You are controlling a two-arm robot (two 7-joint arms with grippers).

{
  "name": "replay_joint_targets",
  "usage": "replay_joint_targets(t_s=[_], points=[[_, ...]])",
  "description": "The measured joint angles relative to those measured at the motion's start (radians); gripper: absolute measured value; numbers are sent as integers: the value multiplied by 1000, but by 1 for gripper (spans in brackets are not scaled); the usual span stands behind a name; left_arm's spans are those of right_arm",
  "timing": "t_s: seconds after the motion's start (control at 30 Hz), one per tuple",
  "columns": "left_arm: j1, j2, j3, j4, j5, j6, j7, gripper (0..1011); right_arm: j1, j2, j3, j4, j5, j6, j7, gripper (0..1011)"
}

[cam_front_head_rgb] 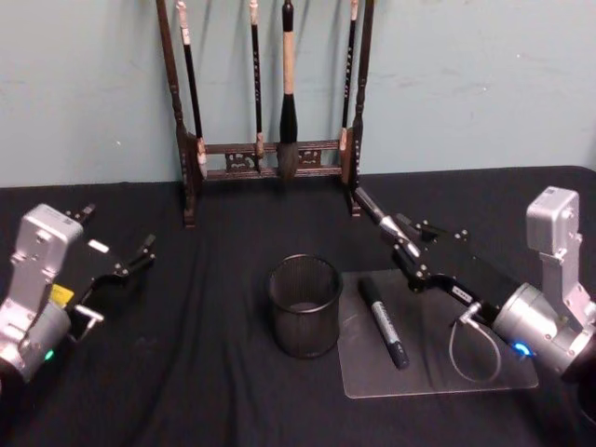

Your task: Pick up the water-based marker from the table and place it into the pen holder.

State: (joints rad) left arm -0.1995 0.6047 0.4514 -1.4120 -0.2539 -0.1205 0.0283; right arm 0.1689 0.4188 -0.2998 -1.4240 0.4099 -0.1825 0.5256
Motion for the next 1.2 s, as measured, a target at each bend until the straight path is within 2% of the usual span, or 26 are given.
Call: replay_joint_targets(t_s=[0.57, 1.2], points=[[0, 0, 0, 0, 0, 0, 0, 1009, 83, -56, -69, 66, -33, -27, 12, 194], [0, 0, 0, 0, 0, 0, 0, 1009, 158, -124, -126, 148, -63, -38, 16, 194]])
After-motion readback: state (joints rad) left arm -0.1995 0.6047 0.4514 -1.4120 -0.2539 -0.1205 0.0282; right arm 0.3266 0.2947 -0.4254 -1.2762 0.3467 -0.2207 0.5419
